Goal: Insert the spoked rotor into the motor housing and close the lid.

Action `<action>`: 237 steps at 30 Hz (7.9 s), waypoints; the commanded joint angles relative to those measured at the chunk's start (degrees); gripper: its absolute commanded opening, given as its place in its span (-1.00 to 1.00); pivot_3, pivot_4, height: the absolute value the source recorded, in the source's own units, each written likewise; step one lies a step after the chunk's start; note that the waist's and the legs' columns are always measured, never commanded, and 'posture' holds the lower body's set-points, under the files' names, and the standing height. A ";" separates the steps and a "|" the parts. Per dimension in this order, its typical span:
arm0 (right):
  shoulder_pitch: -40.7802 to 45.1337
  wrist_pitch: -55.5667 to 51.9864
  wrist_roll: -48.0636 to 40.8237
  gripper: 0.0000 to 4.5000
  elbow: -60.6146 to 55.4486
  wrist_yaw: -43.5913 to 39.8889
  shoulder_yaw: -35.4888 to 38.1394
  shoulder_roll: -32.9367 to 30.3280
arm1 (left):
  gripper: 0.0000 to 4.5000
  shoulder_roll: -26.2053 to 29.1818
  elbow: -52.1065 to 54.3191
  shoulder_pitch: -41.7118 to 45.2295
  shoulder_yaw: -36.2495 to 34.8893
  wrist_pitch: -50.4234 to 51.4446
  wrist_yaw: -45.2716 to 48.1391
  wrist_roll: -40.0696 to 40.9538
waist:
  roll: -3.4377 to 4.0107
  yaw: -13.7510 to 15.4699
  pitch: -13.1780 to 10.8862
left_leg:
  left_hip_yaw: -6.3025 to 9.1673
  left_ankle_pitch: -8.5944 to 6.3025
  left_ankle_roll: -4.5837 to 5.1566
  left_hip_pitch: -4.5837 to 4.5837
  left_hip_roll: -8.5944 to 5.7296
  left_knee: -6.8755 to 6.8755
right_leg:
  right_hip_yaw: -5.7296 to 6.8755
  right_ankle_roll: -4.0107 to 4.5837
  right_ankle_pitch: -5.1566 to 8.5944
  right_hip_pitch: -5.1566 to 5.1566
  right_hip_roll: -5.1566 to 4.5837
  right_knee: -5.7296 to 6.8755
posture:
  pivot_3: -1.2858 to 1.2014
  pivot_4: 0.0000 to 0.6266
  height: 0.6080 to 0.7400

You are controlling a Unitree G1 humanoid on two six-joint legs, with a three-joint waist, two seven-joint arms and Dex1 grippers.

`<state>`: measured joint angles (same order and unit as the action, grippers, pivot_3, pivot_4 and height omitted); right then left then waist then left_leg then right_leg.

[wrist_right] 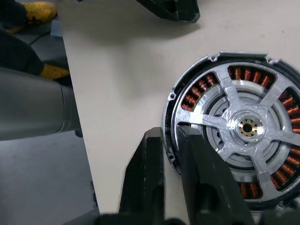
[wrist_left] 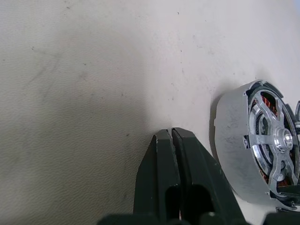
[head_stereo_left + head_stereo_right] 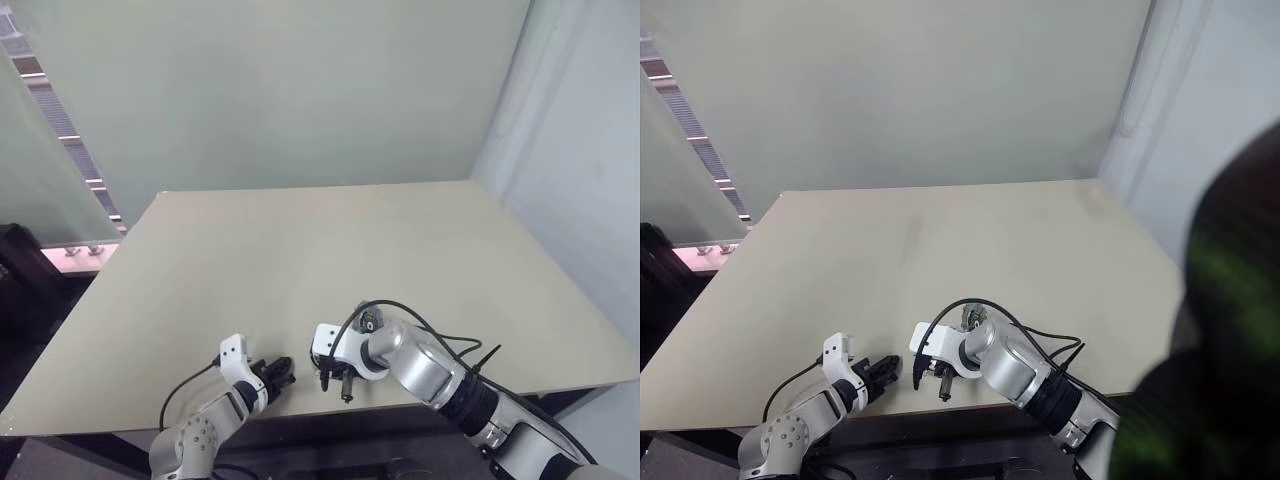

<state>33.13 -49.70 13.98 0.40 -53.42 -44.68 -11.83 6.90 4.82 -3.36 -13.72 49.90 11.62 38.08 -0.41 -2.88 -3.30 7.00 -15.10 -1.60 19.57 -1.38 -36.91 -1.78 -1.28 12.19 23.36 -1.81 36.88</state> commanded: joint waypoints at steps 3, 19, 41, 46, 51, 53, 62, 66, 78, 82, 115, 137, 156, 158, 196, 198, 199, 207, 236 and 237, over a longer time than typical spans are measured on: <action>1.99 1.46 -0.59 0.07 -4.21 0.50 -0.03 -0.09 | -1.00 0.01 0.22 0.24 1.01 0.21 0.51 -0.53 | 0.01 0.05 -0.01 | 0.04 0.04 0.08 0.06 -0.06 0.02 | -0.01 0.00 0.00 0.02 -0.03 -0.02 | 0.03 -1.00 1.00; 5.72 -0.52 -2.20 0.99 -12.65 10.93 15.49 0.06 | -1.00 1.21 0.18 1.31 0.87 0.99 1.42 -0.64 | 0.04 0.06 -0.05 | 0.11 0.03 0.10 0.17 -0.12 0.07 | 0.01 -0.03 -0.02 0.07 -0.08 -0.08 | 0.03 -1.00 1.00; 4.25 3.18 3.08 0.99 -5.75 5.55 12.25 -16.64 | -1.00 3.35 0.81 2.51 0.61 1.89 1.97 -0.91 | 0.05 0.01 -0.13 | 0.04 -0.04 0.31 0.25 -0.15 0.33 | -0.08 -0.14 -0.08 0.19 -0.09 -0.16 | 0.03 -1.00 1.00; 2.28 0.17 -1.58 0.99 -7.44 7.15 14.82 -8.27 | -1.00 3.81 1.17 2.68 0.61 2.37 1.99 -0.86 | 0.06 0.03 -0.14 | 0.05 -0.04 0.29 0.24 -0.10 0.30 | -0.07 -0.14 -0.09 0.20 -0.04 -0.15 | 0.03 -1.00 1.00; 1.54 0.41 -3.65 0.99 -4.77 10.07 14.84 -2.68 | -1.00 4.13 2.38 2.61 0.56 3.08 1.76 -0.57 | 0.05 0.03 -0.14 | 0.05 -0.04 0.29 0.24 -0.14 0.24 | -0.09 -0.14 -0.09 0.17 -0.06 -0.15 | 0.03 -1.00 1.00; 1.06 1.44 -3.90 0.99 -2.95 10.93 14.37 -1.74 | -1.00 4.25 2.91 2.44 0.42 3.30 1.69 -0.45 | 0.05 0.03 -0.14 | 0.05 -0.04 0.29 0.23 -0.13 0.25 | -0.09 -0.14 -0.09 0.18 -0.06 -0.15 | 0.03 -1.00 1.00; -1.14 7.23 -9.42 0.99 3.05 10.96 19.51 -0.16 | -1.00 4.18 4.14 1.24 0.25 3.29 1.41 -0.38 | 0.06 0.03 -0.14 | 0.06 -0.06 0.28 0.24 -0.15 0.29 | -0.10 -0.14 -0.09 0.18 -0.06 -0.15 | 0.03 -1.00 1.00; -0.36 9.59 -15.19 0.99 4.35 7.42 24.53 -1.19 | -1.00 4.14 4.23 1.23 0.34 3.30 1.32 -0.43 | 0.06 0.04 -0.15 | 0.04 -0.06 0.28 0.24 -0.15 0.26 | -0.10 -0.14 -0.09 0.17 -0.06 -0.15 | 0.03 -1.00 1.00; -3.47 17.91 -23.22 0.99 5.25 -6.70 25.06 -7.57 | -1.00 10.80 9.94 -0.28 5.66 4.77 13.31 2.55 | 0.07 0.02 -0.16 | 0.00 -0.07 0.31 0.24 -0.15 0.28 | -0.12 -0.13 -0.09 0.16 -0.04 -0.15 | 0.03 -1.00 1.00; -5.00 22.44 -21.30 0.99 7.43 -5.96 22.86 -6.66 | -1.00 14.94 10.80 -0.46 8.19 3.74 17.61 1.14 | 0.09 -0.03 -0.17 | -0.06 -0.09 0.33 0.21 -0.12 0.29 | -0.14 -0.12 -0.08 0.16 -0.03 -0.15 | 0.03 -1.00 1.00; -2.51 16.10 -15.89 0.43 11.89 0.52 19.43 0.01 | -1.00 20.77 10.01 3.97 11.41 3.84 21.00 -1.81 | 0.12 0.02 -0.18 | -0.08 -0.08 0.34 0.13 -0.13 0.13 | -0.24 -0.13 -0.09 0.08 -0.01 -0.06 | 0.03 -1.00 1.00; -1.37 1.51 -11.17 0.43 7.99 6.63 11.45 0.43 | -1.00 21.64 9.73 2.02 8.81 2.91 20.96 -2.19 | 0.14 0.00 -0.14 | -0.11 -0.08 0.33 0.01 -0.10 0.09 | -0.24 -0.12 -0.08 -0.03 -0.01 -0.04 | 0.03 -1.00 1.00; 0.54 -7.83 -12.29 0.43 8.91 9.52 10.72 1.85 | -1.00 20.50 8.84 3.31 10.77 2.27 21.17 -3.68 | 0.17 0.01 -0.04 | -0.08 -0.08 0.34 0.00 -0.10 0.11 | -0.22 -0.12 -0.09 -0.02 -0.01 -0.03 | 0.03 -1.00 1.00; 0.76 -8.90 -12.82 0.43 8.86 9.82 11.34 2.50 | -1.00 20.42 8.74 3.39 10.82 2.28 21.19 -3.87 | 0.17 0.00 -0.03 | -0.09 -0.08 0.34 0.00 -0.10 0.10 | -0.22 -0.12 -0.09 -0.02 -0.01 -0.03 | 0.03 -1.00 1.00; -5.05 3.99 -13.55 0.43 4.35 15.25 13.01 2.64 | -1.00 20.86 8.15 4.36 10.86 2.64 21.66 -5.04 | 0.16 -1.41 0.34 | -0.12 -0.04 0.26 -0.01 0.02 0.07 | -0.19 0.00 -0.01 0.04 0.07 -0.01 | 0.03 -1.00 1.00; -5.55 5.93 -13.87 0.43 4.47 15.10 13.35 2.49 | -1.00 20.99 8.17 4.38 10.73 2.80 21.77 -5.17 | 0.15 -1.41 0.33 | -0.11 -0.05 0.26 0.02 0.01 0.08 | -0.19 0.00 -0.01 0.06 0.07 -0.02 | 0.03 -1.00 1.00; -5.80 6.75 -14.08 0.43 4.61 15.19 13.67 2.61 | -1.00 21.05 8.19 4.40 10.67 2.89 21.82 -5.24 | 0.14 -1.41 0.33 | -0.10 -0.05 0.26 0.02 0.01 0.09 | -0.19 0.00 -0.01 0.06 0.07 -0.03 | 0.03 -1.00 1.00; -6.76 9.57 -15.95 0.43 6.66 15.47 16.71 4.80 | -1.00 21.40 8.22 4.67 10.61 3.26 22.01 -5.39 | 0.09 -1.42 0.28 | -0.09 -0.05 0.26 0.03 0.02 0.14 | -0.19 0.00 -0.01 0.08 0.07 -0.04 | 0.03 -1.00 1.00; -3.22 -3.22 -11.90 0.43 7.34 17.05 11.48 4.16 | -1.00 19.45 5.96 7.96 13.74 2.28 21.27 -7.26 | 0.11 -1.40 0.28 | -0.09 -0.04 0.25 -0.01 0.02 0.16 | -0.17 0.01 0.00 0.05 0.05 -0.04 | 0.03 -1.00 1.00; -3.16 -3.17 -11.90 0.43 7.42 16.83 11.43 4.02 | -1.00 19.03 5.14 8.69 14.53 1.92 21.10 -7.92 | 0.10 -1.40 0.28 | -0.09 -0.04 0.26 -0.01 0.01 0.15 | -0.17 0.00 0.00 0.05 0.05 -0.04 | 0.03 -1.00 1.00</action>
<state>30.43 -51.07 1.67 5.71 -37.13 -32.66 -7.30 26.16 9.91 3.58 -0.11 53.14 32.85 31.07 -0.30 -4.28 -3.02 6.91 -15.15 -1.34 19.56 -1.37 -36.77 -1.96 -1.28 12.18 23.40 -1.76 36.84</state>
